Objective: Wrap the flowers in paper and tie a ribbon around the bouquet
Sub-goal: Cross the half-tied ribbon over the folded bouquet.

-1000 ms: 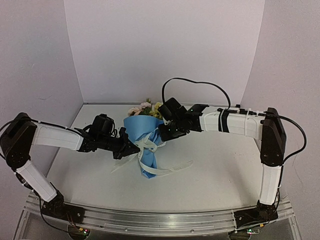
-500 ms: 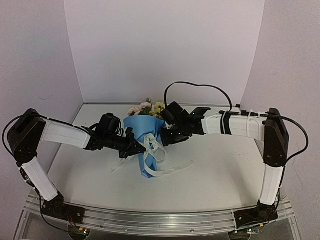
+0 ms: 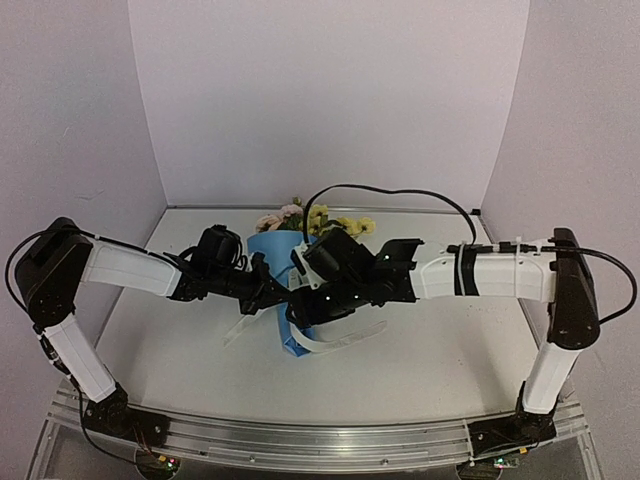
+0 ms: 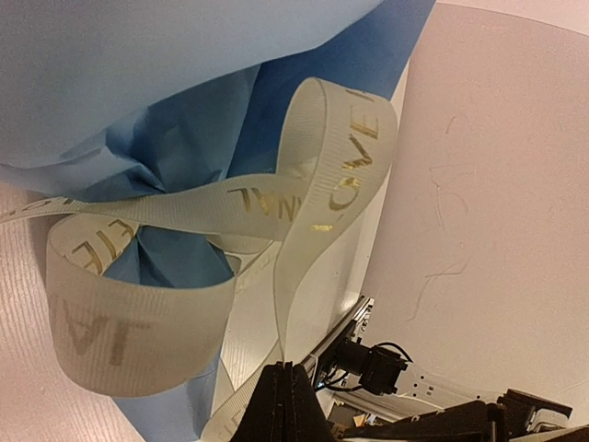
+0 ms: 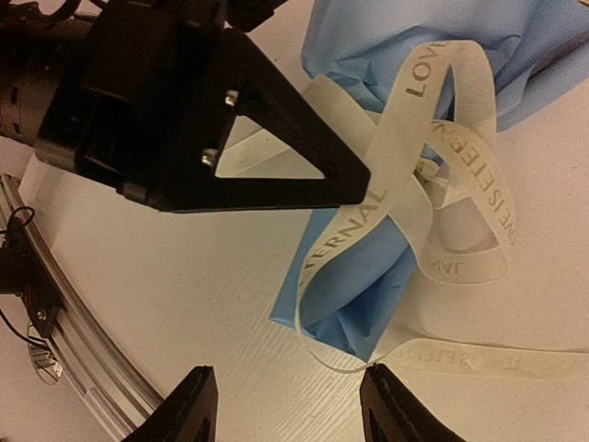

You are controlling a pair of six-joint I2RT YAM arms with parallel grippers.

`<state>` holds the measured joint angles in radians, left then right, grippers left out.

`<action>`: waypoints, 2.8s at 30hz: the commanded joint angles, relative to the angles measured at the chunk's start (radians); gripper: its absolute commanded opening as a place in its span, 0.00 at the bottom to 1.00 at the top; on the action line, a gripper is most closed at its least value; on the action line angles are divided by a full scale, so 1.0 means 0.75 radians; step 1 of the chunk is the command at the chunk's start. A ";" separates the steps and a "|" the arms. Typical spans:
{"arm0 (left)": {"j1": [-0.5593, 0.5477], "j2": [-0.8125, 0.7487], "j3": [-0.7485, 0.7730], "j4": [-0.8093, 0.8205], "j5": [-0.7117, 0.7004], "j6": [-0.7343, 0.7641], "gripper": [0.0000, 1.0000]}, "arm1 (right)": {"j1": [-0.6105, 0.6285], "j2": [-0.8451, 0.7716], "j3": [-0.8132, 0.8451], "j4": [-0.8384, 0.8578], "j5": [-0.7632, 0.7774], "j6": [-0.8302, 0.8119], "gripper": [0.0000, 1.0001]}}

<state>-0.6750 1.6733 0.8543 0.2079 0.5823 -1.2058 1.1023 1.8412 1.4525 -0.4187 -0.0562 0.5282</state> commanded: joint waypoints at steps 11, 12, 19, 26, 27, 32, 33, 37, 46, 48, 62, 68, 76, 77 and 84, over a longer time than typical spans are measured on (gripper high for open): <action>0.002 -0.035 -0.029 0.075 -0.010 -0.025 0.01 | -0.015 0.201 0.103 0.119 -0.028 0.105 0.47; 0.002 -0.035 -0.029 0.078 -0.007 -0.023 0.01 | -0.015 0.209 0.105 0.119 -0.025 0.106 0.45; 0.023 -0.078 -0.056 0.063 -0.007 -0.006 0.03 | -0.015 0.182 0.058 0.100 0.028 0.109 0.03; 0.040 -0.138 -0.093 0.010 -0.016 0.034 0.04 | -0.025 0.136 0.002 0.084 0.058 0.135 0.00; 0.041 -0.144 -0.097 0.007 -0.015 0.038 0.04 | -0.026 0.127 -0.005 0.084 0.063 0.137 0.00; 0.054 -0.171 -0.096 -0.032 -0.025 0.061 0.02 | -0.041 0.057 -0.061 0.066 0.122 0.144 0.28; 0.059 -0.174 -0.099 -0.034 -0.027 0.063 0.02 | -0.050 0.037 -0.083 0.062 0.148 0.150 0.36; 0.070 -0.176 -0.105 -0.038 -0.026 0.073 0.02 | -0.116 -0.032 -0.186 0.063 0.196 0.168 0.56; 0.076 -0.134 0.053 -0.206 -0.020 0.246 0.23 | -0.166 0.013 -0.253 0.110 0.210 0.223 0.56; 0.075 -0.118 0.083 -0.229 -0.017 0.270 0.26 | -0.177 0.055 -0.234 0.131 0.196 0.218 0.56; 0.074 -0.139 0.151 -0.337 -0.014 0.397 0.34 | -0.243 0.258 -0.131 0.246 0.261 0.247 0.39; 0.074 -0.092 0.234 -0.418 0.013 0.475 0.37 | -0.244 0.247 -0.119 0.249 0.308 0.249 0.03; 0.074 -0.049 0.278 -0.459 0.007 0.538 0.40 | -0.202 0.017 -0.230 0.236 0.450 0.223 0.00; 0.074 -0.048 0.280 -0.443 0.021 0.541 0.40 | -0.190 -0.007 -0.230 0.229 0.469 0.218 0.00; 0.074 -0.086 0.259 -0.307 0.122 0.539 0.40 | -0.108 -0.015 -0.091 0.123 0.548 0.097 0.00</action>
<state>-0.6228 1.6321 1.0149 -0.1132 0.6170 -0.8246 0.9850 1.8457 1.3073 -0.2748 0.2800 0.6702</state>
